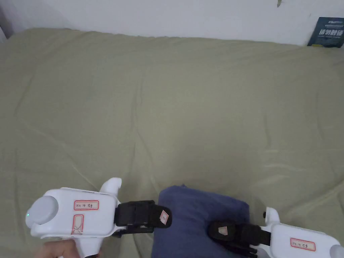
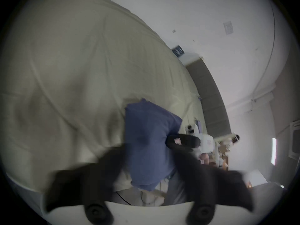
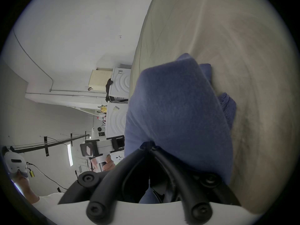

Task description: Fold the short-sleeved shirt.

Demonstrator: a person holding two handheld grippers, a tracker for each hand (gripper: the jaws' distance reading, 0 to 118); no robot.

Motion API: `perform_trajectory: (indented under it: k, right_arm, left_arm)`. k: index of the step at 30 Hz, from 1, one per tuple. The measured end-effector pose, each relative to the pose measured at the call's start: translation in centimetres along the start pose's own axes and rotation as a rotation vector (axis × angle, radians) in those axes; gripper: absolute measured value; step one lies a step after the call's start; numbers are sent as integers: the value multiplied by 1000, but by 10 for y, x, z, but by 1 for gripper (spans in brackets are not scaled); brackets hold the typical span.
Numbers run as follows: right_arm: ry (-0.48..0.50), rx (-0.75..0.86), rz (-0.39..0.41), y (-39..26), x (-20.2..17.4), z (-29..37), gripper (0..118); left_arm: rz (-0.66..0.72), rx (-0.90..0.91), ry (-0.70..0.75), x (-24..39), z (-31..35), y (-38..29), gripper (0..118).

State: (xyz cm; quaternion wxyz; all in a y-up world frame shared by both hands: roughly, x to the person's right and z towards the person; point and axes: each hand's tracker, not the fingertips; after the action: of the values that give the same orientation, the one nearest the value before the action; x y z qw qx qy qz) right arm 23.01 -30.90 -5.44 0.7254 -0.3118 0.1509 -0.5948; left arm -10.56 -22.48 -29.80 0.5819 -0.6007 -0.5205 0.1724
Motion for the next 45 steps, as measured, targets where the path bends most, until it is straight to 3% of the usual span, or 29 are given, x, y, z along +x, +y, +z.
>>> perform_trajectory:
  k: [7,12,13,14,15,16,18,22,26,30,38,45]
  right_arm:
    - [-3,-3,0,0,-2,0,1]
    - [3,-4,-6,1,1,-2,1]
    - [4,-3,-3,1,1,-2,1]
    - [5,-3,-2,1,1,-1,1]
    - [5,0,-3,0,1,-1,1]
    - [10,2,-5,0,-1,0,1]
    - [-5,1,9,-1,-4,-1,1]
    - [-56,5,58,-1,-18,0,1]
    - [-94,43,196,-4,-55,12,1]
    - [-151,110,313,-3,-88,26,1]
    - [-186,182,308,5,-97,38,1]
    - [-249,238,262,8,-98,36,1]
  left_arm:
    - [76,-69,-81,-30,-46,18,117]
    - [51,-22,-162,-44,-56,16,114]
    - [49,-16,-166,-45,-54,15,102]
    - [50,-4,-166,-47,-51,16,70]
    - [56,10,-53,-45,-48,17,26]
    - [43,-7,1,-50,-47,17,26]
    - [121,-1,-140,-59,-47,13,26]
    - [95,5,-113,-60,-43,18,26]
    - [79,13,-97,-54,-9,27,26]
    - [31,74,30,-74,82,51,26]
    - [66,126,284,-144,264,111,26]
    - [125,131,355,-204,325,160,26]
